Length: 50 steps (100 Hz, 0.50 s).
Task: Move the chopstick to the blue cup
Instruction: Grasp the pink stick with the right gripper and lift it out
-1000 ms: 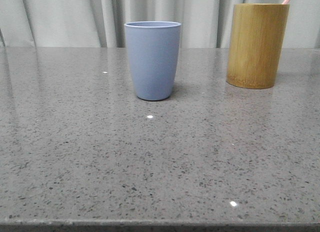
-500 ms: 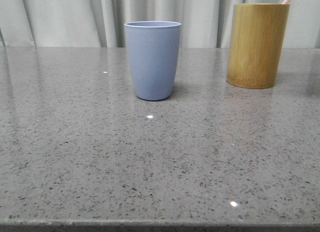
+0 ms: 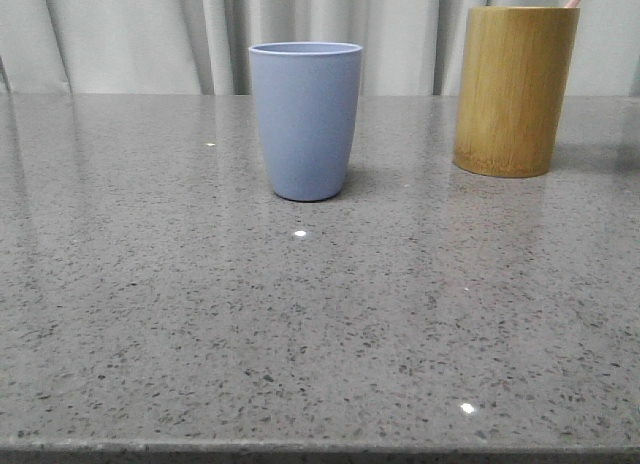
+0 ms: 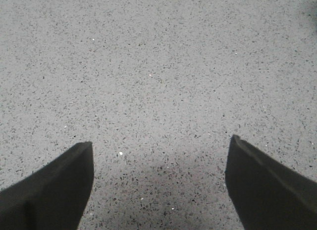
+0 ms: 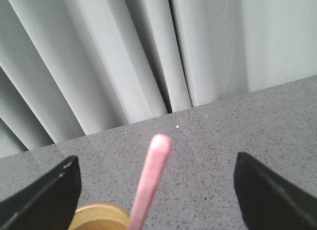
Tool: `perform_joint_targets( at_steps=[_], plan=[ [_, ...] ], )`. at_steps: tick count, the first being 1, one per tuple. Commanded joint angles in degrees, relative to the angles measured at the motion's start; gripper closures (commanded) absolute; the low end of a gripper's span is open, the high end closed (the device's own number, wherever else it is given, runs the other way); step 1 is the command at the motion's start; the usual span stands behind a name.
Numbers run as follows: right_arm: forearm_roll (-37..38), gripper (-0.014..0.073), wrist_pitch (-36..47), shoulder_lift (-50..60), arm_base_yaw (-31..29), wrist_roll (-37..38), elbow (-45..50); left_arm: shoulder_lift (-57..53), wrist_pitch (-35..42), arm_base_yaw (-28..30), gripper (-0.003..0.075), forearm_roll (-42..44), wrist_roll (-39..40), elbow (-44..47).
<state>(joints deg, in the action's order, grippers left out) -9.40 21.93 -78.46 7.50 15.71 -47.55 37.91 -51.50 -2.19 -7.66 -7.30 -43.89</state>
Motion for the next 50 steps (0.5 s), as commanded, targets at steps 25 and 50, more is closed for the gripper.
perform_joint_targets(
  at_steps=[25, 50],
  plan=[
    [0.17, 0.0223, 7.18, -0.08, 2.32, 0.43, -1.46, -0.02, 3.67, 0.04, 0.0183, -0.29, 0.0, -1.49],
    [0.17, 0.0494, 7.89, -0.08, 2.32, 0.43, -1.83, -0.02, 3.67, 0.04, 0.0183, -0.29, 0.0, -1.49]
  ],
)
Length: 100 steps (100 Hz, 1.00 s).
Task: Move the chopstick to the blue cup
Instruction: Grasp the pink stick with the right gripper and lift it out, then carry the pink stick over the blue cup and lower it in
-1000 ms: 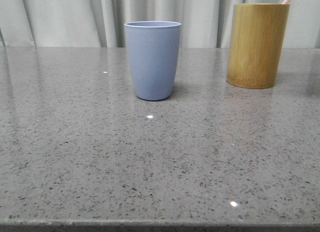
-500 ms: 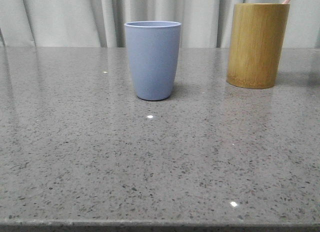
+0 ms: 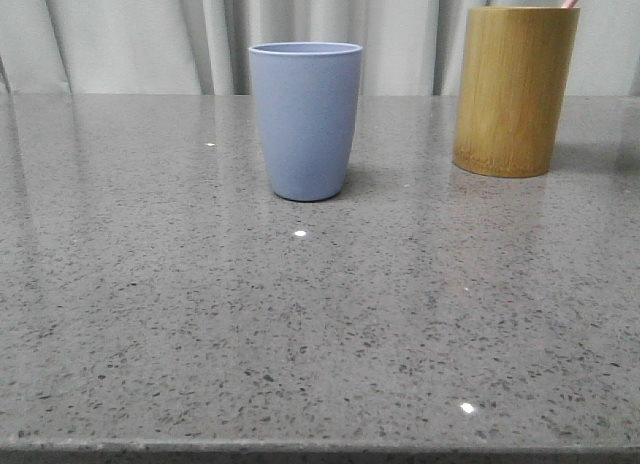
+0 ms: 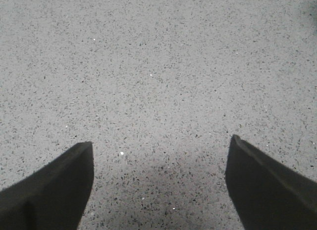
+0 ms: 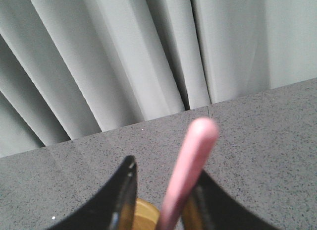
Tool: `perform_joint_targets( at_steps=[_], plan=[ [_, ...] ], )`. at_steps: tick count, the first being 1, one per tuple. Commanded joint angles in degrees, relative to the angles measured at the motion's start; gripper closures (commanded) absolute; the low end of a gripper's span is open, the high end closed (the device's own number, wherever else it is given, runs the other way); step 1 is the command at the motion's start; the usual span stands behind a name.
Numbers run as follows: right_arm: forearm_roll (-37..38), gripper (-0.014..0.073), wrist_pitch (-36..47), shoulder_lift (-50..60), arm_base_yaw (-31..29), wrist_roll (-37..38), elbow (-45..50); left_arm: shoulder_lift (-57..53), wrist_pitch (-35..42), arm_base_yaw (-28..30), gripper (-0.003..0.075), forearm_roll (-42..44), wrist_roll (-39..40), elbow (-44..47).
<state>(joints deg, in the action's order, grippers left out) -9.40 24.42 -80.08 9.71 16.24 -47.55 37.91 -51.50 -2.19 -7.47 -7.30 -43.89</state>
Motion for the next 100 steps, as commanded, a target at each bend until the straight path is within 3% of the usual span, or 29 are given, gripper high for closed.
perform_joint_targets(
  at_steps=[1, 17, 49, 100],
  plan=[
    [0.17, 0.0508, 5.57, 1.53, 0.11, -0.1, -1.83, -0.02, 3.67, 0.04, 0.0183, -0.48, 0.0, -1.49],
    [0.83, 0.0668, 5.91, 1.53, 0.11, -0.15, -1.83, -0.02, 3.67, 0.04, 0.0183, -0.48, 0.0, -1.49],
    [1.76, 0.0652, 3.26, 4.35, 0.11, -0.15, -3.99, -0.02, 3.67, 0.04, 0.0185, -0.48, 0.0, -1.49],
    [6.01, 0.0652, -28.48, 9.69, 0.45, -3.8, -29.33, -0.02, 3.67, 0.04, 0.0185, -0.48, 0.0, -1.49]
  ],
)
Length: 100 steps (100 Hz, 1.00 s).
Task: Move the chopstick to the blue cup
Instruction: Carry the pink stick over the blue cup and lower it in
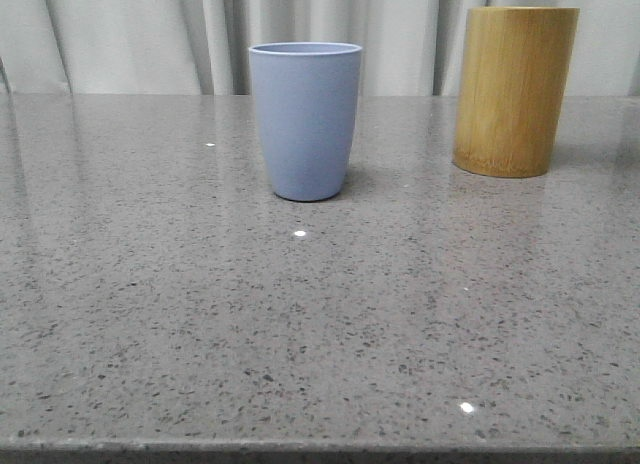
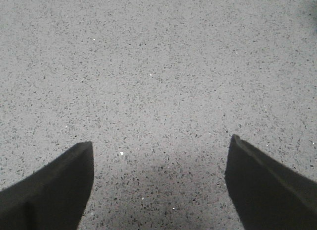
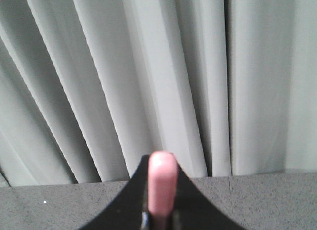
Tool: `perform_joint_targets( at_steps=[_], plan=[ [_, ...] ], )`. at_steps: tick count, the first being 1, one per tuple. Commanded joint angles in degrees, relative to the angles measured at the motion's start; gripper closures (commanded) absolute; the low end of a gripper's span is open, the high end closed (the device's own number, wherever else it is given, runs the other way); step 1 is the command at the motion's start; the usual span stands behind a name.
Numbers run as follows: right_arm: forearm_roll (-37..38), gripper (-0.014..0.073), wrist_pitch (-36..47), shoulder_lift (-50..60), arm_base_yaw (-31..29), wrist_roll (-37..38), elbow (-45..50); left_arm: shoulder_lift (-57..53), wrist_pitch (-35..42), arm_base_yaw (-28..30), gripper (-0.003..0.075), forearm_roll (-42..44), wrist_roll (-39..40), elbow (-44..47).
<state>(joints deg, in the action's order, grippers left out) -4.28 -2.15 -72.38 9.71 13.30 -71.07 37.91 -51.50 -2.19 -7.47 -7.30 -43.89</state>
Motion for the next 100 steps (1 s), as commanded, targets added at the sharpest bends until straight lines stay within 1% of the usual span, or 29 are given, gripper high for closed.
perform_joint_targets(
  at_steps=[1, 8, 17, 39, 56, 81, 100],
  plan=[
    [0.89, 0.0652, -2.62, 1.99, 0.52, -0.86, -6.47, -0.02, 3.67, 0.04, 0.0185, -0.48, 0.0, -1.49],
    [0.89, 0.0652, -5.03, 1.99, 1.52, -0.86, -9.2, -0.02, 3.67, 0.04, 0.0185, -0.48, 0.0, -1.49],
    [0.83, 0.0652, -5.66, 1.93, 4.2, -0.86, -10.67, -0.02, 3.67, 0.04, 0.0185, -0.48, 0.0, -1.49],
    [0.63, 0.0652, -2.96, -0.17, 13.59, -0.86, -10.67, -0.02, 3.67, 0.04, 0.0185, -0.48, 0.0, -1.49],
    [0.63, 0.0652, -1.27, -4.13, 18.78, -0.86, -10.67, -0.02, 3.67, 0.04, 0.0185, -0.48, 0.0, -1.49],
    [0.63, 0.0652, -1.77, -10.69, 22.03, -0.86, -10.67, -0.02, 3.67, 0.04, 0.0185, -0.48, 0.0, -1.49],
    [0.63, 0.0636, -3.97, -13.44, 22.63, -0.86, -10.67, -0.02, 3.67, 0.04, 0.0185, -0.48, 0.0, -1.49]
  ],
)
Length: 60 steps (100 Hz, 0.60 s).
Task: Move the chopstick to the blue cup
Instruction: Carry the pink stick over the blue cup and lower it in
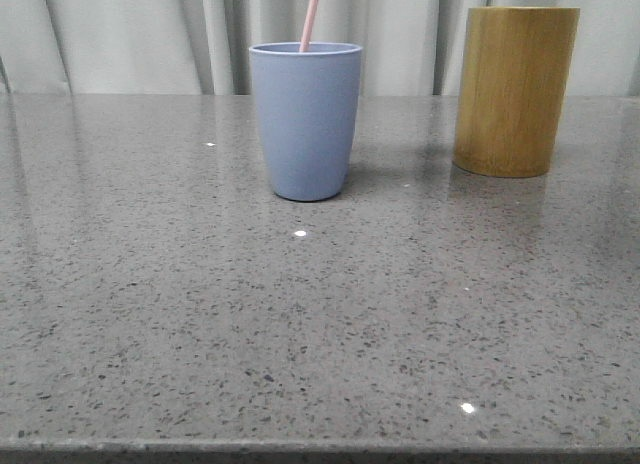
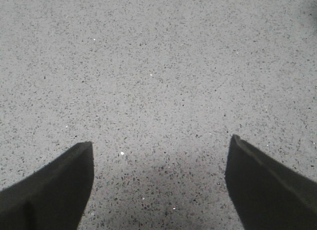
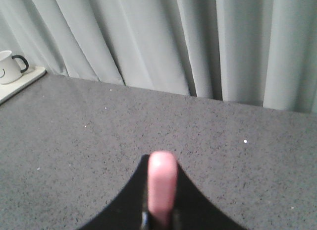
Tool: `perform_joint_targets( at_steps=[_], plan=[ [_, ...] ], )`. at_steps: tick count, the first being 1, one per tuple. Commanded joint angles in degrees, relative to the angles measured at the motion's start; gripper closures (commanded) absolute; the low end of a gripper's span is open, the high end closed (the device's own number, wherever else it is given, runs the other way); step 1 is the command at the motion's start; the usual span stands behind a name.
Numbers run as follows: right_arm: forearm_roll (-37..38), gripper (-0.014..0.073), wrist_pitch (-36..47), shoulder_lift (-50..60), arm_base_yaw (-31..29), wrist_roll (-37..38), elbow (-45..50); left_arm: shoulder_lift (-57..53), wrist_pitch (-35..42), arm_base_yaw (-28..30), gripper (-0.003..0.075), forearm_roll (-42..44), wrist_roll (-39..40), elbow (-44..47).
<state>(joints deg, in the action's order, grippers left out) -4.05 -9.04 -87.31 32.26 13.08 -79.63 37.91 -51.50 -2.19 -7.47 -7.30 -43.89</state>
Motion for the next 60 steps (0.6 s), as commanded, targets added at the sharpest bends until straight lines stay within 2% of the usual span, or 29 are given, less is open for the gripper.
perform_joint_targets(
  at_steps=[1, 10, 27, 34, 41, 60],
  plan=[
    [0.4, 0.063, 2.79, 1.37, 0.09, -0.63, -2.11, -0.02, 3.67, 0.04, 0.0185, -0.48, 0.0, -1.49],
    [0.4, 0.0553, 1.38, 1.03, 0.21, -0.63, -2.11, -0.02, 3.67, 0.04, 0.0185, -0.48, 0.0, -1.49],
    [0.4, 0.0237, -1.06, 0.64, 0.21, -0.63, -2.11, -0.02, 3.67, 0.04, 0.0185, -0.48, 0.0, -1.49],
    [0.4, 0.0145, -1.47, 0.64, 0.21, -0.63, -2.11, -0.02, 3.67, 0.04, 0.0185, -0.48, 0.0, -1.49],
    [0.4, 0.0114, -1.47, 0.64, 0.21, -0.63, -2.11, -0.02, 3.67, 0.04, 0.0185, -0.48, 0.0, -1.49],
    [4.05, 0.0116, -1.1, 2.51, -0.41, -0.63, -2.11, -0.02, 3.67, 0.04, 0.0185, -0.48, 0.0, -1.49]
  ],
)
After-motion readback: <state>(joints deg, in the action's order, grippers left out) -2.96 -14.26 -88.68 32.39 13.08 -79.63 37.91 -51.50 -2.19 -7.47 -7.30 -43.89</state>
